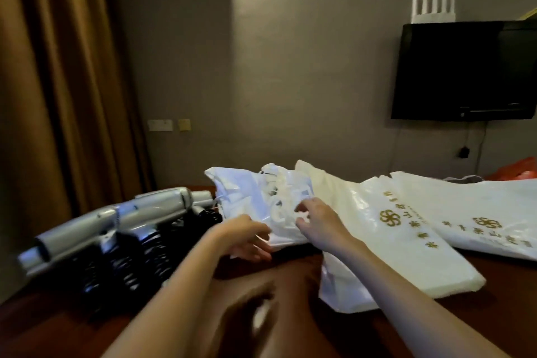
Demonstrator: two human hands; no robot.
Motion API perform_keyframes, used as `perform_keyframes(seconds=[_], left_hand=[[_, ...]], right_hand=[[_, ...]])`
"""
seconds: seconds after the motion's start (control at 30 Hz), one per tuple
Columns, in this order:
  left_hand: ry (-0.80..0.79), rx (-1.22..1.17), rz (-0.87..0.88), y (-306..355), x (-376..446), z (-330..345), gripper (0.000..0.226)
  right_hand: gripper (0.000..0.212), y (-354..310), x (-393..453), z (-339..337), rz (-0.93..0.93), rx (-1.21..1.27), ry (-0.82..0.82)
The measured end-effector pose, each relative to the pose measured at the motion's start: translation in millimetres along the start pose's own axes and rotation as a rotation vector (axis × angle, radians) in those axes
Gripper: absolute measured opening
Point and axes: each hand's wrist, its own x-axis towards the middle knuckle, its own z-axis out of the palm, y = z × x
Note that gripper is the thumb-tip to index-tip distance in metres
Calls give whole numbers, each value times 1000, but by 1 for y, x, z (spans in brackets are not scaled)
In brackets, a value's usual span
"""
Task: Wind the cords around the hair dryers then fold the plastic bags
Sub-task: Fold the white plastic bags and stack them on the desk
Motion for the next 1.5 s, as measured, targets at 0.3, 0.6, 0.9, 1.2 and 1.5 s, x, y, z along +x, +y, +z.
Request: perform_keyframes(seconds=[0.3,0.6,0.9,1.2,1.5], left_hand=[[580,-95,-34,-79,-96,-123,18],[633,-141,48,-94,-88,-126,12],[582,-808,105,-104,-79,-113,33],[398,-938,270,-55,-59,-84,36],[212,-794,254,-7,-15,-20,12]], right_hand=[[52,-159,-24,114,-135,315,-401],[73,-177,-29,146,-74,233,-300],[63,-181,-37,155,-67,525,-67],[40,-143,-25,104,-243,628,88],[34,-59,-12,22,-130,366,-68]])
